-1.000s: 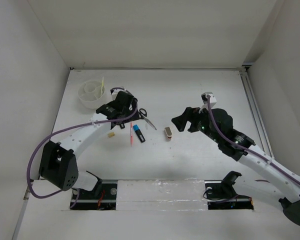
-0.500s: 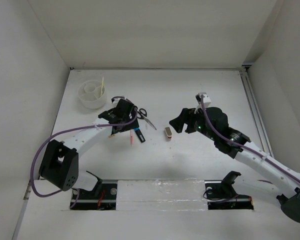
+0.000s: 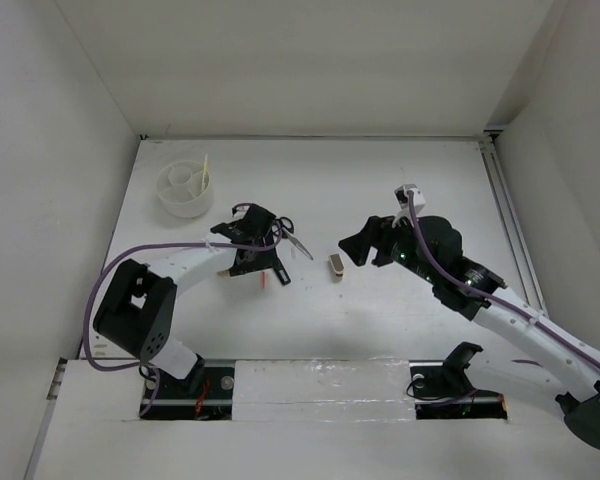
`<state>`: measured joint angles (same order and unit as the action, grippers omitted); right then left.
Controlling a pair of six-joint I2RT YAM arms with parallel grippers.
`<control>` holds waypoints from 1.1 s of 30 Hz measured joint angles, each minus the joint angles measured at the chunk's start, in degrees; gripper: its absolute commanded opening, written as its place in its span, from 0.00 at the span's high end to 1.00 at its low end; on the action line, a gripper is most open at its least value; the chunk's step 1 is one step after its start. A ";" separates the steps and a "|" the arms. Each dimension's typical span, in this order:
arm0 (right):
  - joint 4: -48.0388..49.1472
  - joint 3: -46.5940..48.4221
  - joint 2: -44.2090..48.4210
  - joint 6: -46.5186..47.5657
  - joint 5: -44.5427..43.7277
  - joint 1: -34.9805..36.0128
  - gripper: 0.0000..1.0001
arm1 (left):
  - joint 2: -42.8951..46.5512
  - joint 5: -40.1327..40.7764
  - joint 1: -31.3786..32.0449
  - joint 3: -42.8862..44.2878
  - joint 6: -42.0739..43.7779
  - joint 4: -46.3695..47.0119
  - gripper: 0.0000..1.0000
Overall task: Sort the stationery into containers
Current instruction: Pick up the pen from the center of the board.
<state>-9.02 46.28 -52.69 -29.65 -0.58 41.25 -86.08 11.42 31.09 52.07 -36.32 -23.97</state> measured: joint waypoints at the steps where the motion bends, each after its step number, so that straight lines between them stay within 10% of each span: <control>1: 0.02 -0.11 0.20 -0.02 0.02 0.00 0.21 | -0.57 -0.02 0.00 0.00 -0.02 0.09 0.36; 17: 0.46 -0.28 2.43 -0.11 0.52 0.00 0.21 | -5.25 1.09 -0.02 -1.05 -0.48 0.57 0.64; 26: 0.50 -0.28 2.93 -0.11 1.05 0.00 0.21 | -5.99 1.46 -0.02 -0.48 -0.44 0.68 0.63; 33: 0.55 -0.28 2.73 -0.11 1.53 0.00 0.22 | -7.54 2.60 0.04 0.61 -0.20 2.36 0.84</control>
<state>-8.47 46.00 -49.95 -29.76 0.95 41.25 -93.62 14.02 31.14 52.69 -36.51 -21.61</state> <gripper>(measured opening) 0.791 0.210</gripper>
